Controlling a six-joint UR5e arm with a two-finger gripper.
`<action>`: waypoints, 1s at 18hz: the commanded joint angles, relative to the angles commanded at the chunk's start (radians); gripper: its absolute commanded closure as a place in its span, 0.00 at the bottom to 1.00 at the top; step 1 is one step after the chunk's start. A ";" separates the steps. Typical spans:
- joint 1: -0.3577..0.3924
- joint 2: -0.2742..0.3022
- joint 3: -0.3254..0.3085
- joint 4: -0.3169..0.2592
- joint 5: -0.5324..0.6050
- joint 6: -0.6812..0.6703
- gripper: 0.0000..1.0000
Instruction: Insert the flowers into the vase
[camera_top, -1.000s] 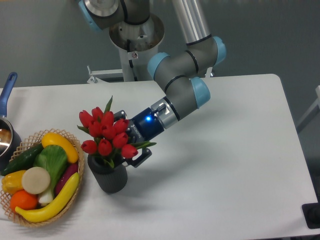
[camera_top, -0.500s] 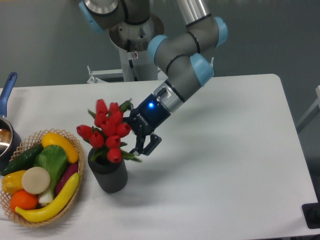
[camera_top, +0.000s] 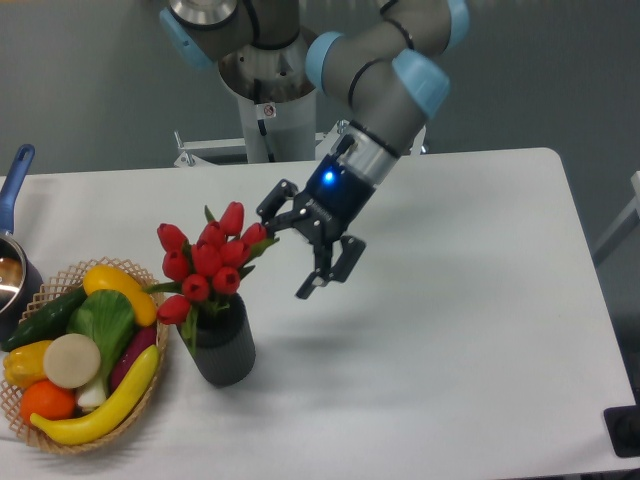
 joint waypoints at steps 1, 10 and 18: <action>0.008 0.008 0.027 0.000 0.031 -0.006 0.00; 0.028 0.012 0.245 -0.047 0.336 -0.178 0.00; 0.017 0.048 0.232 -0.086 0.745 -0.088 0.00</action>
